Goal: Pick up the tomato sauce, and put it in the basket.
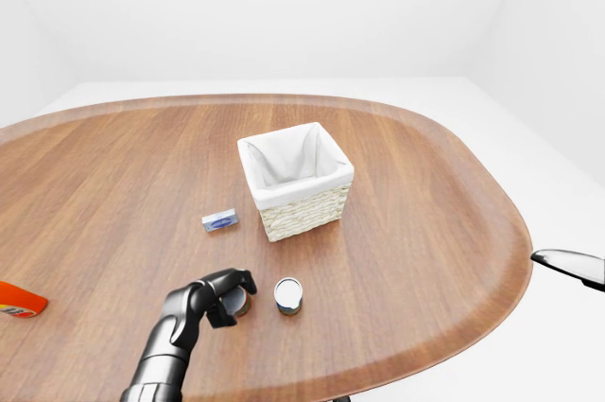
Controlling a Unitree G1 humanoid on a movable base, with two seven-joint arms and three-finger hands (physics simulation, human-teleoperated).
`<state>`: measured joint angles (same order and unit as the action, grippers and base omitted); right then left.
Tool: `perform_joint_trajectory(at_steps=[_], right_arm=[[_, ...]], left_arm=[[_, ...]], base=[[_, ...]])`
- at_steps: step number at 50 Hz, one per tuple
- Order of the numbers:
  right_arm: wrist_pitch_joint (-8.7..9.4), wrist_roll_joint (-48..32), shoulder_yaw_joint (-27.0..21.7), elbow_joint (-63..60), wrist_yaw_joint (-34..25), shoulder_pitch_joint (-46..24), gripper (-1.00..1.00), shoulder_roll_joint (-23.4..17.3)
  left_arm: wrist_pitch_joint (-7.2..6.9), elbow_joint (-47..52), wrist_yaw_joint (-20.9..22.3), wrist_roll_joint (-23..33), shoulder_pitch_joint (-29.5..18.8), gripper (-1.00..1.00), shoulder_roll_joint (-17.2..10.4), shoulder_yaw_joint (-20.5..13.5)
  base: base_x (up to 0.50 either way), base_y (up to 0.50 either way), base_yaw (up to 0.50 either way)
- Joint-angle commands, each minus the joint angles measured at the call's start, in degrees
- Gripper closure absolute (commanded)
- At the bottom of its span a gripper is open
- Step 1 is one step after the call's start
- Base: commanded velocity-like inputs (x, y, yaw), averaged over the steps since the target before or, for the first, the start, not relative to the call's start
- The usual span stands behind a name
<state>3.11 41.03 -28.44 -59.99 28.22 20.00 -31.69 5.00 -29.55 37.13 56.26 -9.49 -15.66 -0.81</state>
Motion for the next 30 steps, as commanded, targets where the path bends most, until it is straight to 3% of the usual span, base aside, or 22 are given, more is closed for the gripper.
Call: perform_joint_trajectory(at_steps=[1,19,24,30], right_arm=[[-0.26,0.03,0.06,0.0,0.09,0.17,-1.0,-0.13],[-0.54,0.14,0.0,0.0,0.15,0.43,-1.0,-0.26],[-0.35,-0.08,0.27,0.0,0.25,0.22,-1.0,-0.29],[-0.19,-0.39,0.46,0.0,0.03,0.06,-1.0,0.04]], left_arm=[[0.0,-4.93,-1.62,1.18,-0.57,1.0,-0.07,1.23],[0.0,-4.65,-2.54,1.38,-0.62,1.0,-0.25,1.26],[0.0,9.84,2.87,-2.25,3.18,1.0,0.26,-1.48],[0.0,23.15,2.87,-4.72,3.99,1.0,1.4,-4.88]], base=[[0.0,0.0,0.0],[0.0,0.0,0.0],[0.0,0.0,0.0],[0.0,0.0,0.0]])
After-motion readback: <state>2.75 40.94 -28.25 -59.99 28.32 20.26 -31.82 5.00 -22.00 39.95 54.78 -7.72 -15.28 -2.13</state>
